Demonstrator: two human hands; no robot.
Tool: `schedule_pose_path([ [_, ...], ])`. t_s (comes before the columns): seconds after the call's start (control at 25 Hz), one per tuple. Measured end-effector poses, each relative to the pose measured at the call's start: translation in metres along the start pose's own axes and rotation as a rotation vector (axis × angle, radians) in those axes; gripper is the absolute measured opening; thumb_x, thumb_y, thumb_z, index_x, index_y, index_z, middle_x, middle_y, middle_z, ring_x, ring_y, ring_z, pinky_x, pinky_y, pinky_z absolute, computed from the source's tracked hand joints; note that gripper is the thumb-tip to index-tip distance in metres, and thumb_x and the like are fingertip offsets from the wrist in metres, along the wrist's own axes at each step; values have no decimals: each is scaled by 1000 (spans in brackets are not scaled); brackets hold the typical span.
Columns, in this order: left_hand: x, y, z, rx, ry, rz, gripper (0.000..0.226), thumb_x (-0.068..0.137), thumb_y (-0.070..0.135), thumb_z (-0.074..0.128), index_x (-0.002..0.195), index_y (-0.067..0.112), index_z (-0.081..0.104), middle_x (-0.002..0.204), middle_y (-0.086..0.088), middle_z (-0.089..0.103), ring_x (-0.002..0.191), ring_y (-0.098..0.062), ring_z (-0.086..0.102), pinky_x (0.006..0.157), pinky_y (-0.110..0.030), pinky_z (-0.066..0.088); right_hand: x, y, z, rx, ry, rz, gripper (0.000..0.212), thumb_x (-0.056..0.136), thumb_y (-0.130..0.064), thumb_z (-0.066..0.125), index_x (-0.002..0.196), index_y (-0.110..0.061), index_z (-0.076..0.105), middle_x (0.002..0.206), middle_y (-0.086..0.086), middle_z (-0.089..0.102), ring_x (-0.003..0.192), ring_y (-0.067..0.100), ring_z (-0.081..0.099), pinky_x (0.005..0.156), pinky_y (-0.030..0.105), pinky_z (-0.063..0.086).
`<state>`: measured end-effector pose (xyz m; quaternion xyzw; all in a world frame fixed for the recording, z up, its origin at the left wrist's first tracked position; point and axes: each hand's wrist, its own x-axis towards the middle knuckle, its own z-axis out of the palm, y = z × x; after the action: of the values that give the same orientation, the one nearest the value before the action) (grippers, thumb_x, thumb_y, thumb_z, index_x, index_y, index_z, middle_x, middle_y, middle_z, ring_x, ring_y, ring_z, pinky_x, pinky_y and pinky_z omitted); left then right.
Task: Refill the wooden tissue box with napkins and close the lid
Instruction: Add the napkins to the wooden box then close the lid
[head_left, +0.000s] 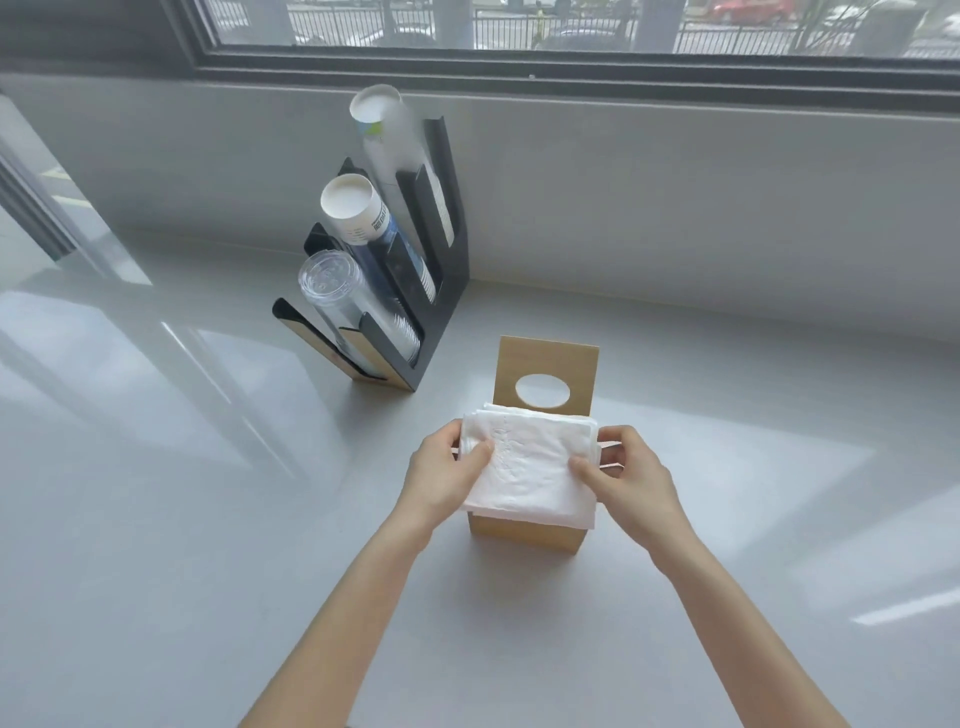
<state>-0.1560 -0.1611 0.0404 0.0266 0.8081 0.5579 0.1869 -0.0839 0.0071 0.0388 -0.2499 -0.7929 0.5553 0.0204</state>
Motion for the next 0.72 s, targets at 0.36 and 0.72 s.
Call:
schedule_pose_path([
  [0.36,37,-3,23,699,37,176,27,90,23,42,114,11,45,100,-9,63,81,-24,46,63,-29,33,31,1,9,-456,70,-61,25,90,-13,47,114,-8,45,95,7,59,87,29,54,73,39,48],
  [0.72,41,-10,26,1073,9,417,15,90,15,39,103,11,46,98,-7,64,90,-27,53,60,-31,26,34,3,21,-923,77,-145,25,89,-17,43,113,-20,49,109,-3,66,91,30,59,63,29,33],
])
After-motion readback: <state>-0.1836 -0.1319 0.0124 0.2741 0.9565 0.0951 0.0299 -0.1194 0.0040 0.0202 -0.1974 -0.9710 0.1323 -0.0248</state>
